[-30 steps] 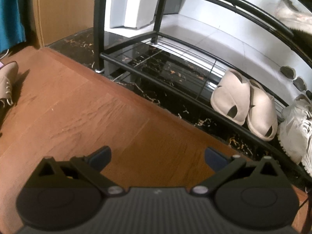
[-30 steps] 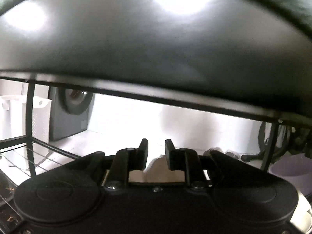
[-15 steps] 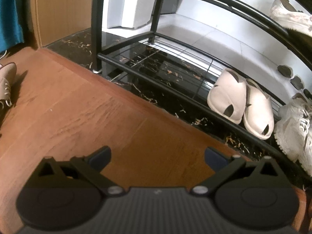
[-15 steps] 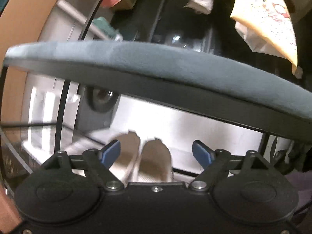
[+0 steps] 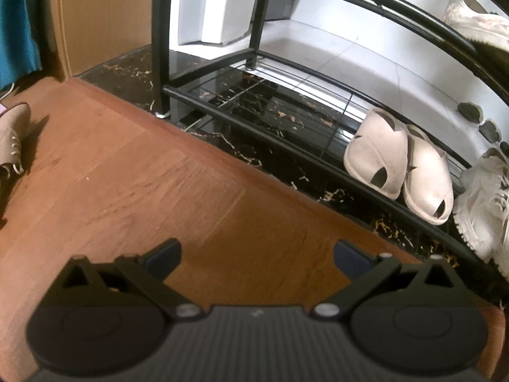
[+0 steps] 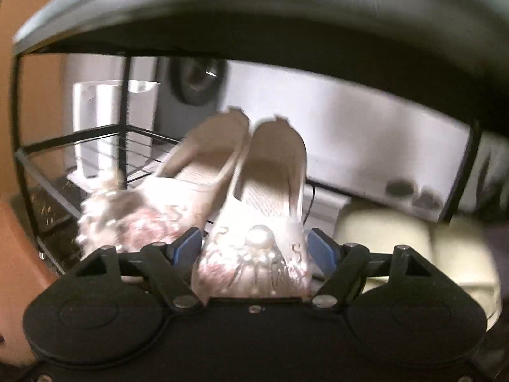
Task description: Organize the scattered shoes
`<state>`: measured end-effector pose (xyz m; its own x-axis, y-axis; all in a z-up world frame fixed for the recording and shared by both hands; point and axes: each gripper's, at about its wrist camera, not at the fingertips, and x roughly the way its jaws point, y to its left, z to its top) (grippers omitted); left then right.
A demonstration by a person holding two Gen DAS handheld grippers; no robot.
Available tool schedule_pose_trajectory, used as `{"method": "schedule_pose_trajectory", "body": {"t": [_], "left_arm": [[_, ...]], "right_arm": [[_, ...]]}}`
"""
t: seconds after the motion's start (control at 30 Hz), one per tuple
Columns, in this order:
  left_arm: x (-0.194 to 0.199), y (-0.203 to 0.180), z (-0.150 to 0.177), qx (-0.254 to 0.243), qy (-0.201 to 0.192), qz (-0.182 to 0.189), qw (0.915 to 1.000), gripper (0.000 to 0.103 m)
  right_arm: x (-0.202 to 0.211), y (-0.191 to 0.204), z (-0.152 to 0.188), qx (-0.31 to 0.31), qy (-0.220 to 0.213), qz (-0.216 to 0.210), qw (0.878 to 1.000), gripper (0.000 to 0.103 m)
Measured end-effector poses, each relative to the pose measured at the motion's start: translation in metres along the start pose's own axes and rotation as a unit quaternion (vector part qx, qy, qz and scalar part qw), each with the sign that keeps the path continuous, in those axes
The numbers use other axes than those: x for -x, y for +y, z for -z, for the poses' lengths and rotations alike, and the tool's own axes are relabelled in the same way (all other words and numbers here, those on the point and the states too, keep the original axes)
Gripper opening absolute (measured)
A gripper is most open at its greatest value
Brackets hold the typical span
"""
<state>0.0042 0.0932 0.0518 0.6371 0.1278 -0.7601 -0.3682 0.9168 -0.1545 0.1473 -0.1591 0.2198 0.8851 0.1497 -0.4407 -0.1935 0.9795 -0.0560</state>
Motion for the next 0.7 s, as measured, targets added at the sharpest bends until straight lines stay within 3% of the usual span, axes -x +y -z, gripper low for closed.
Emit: {"method": "schedule_pose_trajectory", "body": {"t": [0.1,0.13,0.17,0.2,0.43,0.7], "left_arm": [[-0.003,0.0,0.0,-0.001,0.006,-0.002,1.0,0.102],[-0.004,0.0,0.0,-0.002,0.008,-0.003,1.0,0.102],[-0.004,0.0,0.0,-0.001,0.009,-0.002,1.0,0.102],[-0.005,0.0,0.0,-0.001,0.011,-0.002,0.9999,0.102],[-0.003,0.001,0.0,0.001,0.011,0.004,0.9999,0.102],[-0.007,0.003,0.0,0.007,0.018,0.004,0.9998,0.102]], "right_arm": [[-0.015,-0.007,-0.005,-0.05,0.02,0.001,0.999,0.079],[-0.019,-0.009,-0.007,-0.065,0.026,0.0,0.998,0.076],[-0.02,-0.008,-0.008,-0.07,0.028,-0.002,0.997,0.063],[-0.019,-0.006,-0.007,-0.067,0.027,0.002,0.997,0.061],[-0.009,-0.001,0.011,-0.122,-0.034,0.063,0.99,0.048],[-0.043,-0.01,0.0,-0.143,-0.036,0.121,0.982,0.046]]}}
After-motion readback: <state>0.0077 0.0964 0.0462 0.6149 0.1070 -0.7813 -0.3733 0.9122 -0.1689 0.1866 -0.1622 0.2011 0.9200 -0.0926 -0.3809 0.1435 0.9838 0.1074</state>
